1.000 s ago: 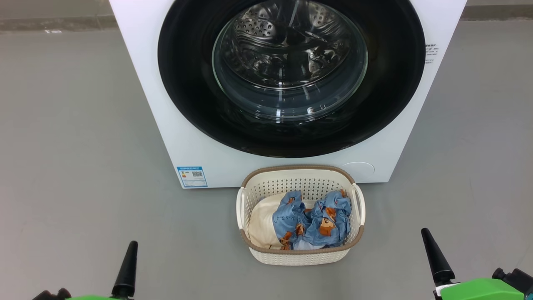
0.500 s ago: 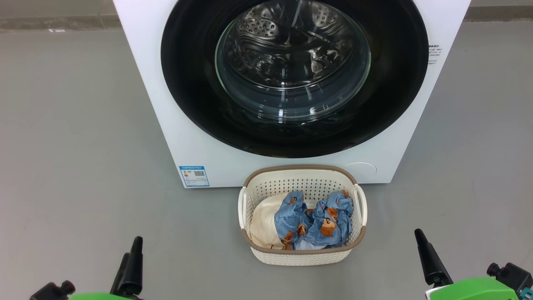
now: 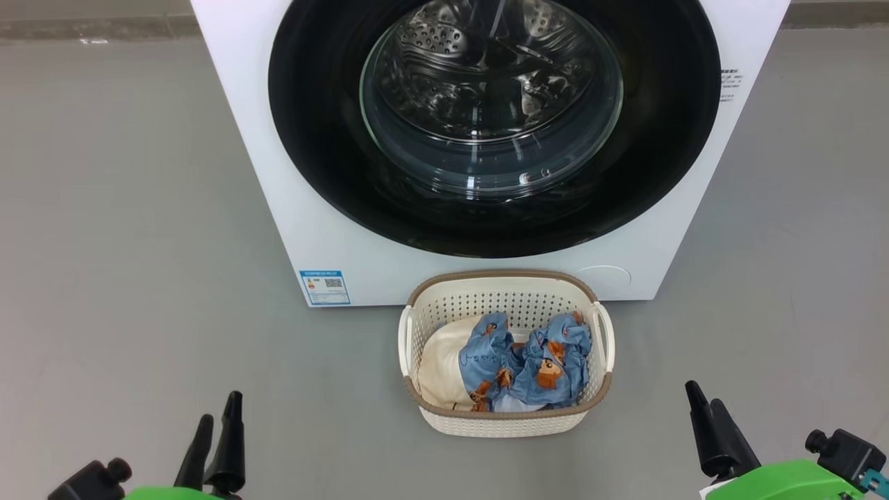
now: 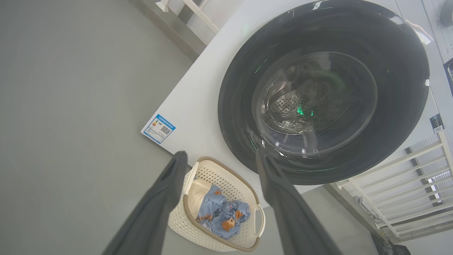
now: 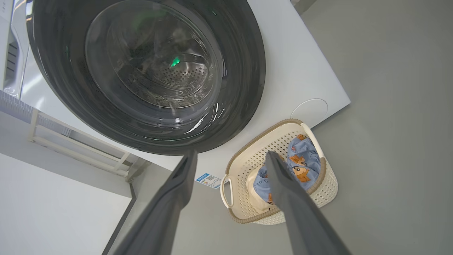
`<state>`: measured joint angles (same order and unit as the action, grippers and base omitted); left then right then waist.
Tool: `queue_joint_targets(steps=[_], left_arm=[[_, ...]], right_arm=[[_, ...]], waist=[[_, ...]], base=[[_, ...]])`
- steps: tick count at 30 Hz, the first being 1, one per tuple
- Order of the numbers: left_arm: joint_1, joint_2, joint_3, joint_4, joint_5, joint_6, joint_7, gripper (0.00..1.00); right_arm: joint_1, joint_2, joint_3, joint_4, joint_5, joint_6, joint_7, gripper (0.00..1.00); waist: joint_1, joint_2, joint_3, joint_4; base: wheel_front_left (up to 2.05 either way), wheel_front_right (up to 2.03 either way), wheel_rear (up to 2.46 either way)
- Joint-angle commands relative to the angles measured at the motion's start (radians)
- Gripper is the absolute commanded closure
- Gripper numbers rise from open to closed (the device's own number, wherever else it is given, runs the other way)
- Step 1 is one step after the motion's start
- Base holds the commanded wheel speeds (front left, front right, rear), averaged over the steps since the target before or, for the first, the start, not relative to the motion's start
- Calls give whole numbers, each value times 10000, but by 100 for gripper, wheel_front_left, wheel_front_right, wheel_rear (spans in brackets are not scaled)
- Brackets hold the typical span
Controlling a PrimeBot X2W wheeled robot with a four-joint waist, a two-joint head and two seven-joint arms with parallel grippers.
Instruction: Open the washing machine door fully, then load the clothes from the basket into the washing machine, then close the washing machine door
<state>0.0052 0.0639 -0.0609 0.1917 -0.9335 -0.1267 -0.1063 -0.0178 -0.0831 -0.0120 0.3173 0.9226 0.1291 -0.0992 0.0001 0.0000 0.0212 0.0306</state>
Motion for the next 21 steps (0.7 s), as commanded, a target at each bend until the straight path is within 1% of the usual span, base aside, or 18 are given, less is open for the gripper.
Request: queue_joint_targets(steps=[1,14,21], left_arm=[[-198,157,159,-353,416,-26,-153,0],[-147,250,-69,-591,1873,-30,-508,0],[-125,292,-185,-680,2466,-31,-672,0]], right_arm=[[-162,-109,188,-289,-357,9,-159,0],[-155,-105,302,-309,-1798,11,-530,0],[-120,-107,365,-304,-2405,12,-702,0]], waist=[[-1,0,22,8],[-1,0,70,27],[-1,0,54,51]], base=[[0,0,0],[0,0,0],[0,0,0]])
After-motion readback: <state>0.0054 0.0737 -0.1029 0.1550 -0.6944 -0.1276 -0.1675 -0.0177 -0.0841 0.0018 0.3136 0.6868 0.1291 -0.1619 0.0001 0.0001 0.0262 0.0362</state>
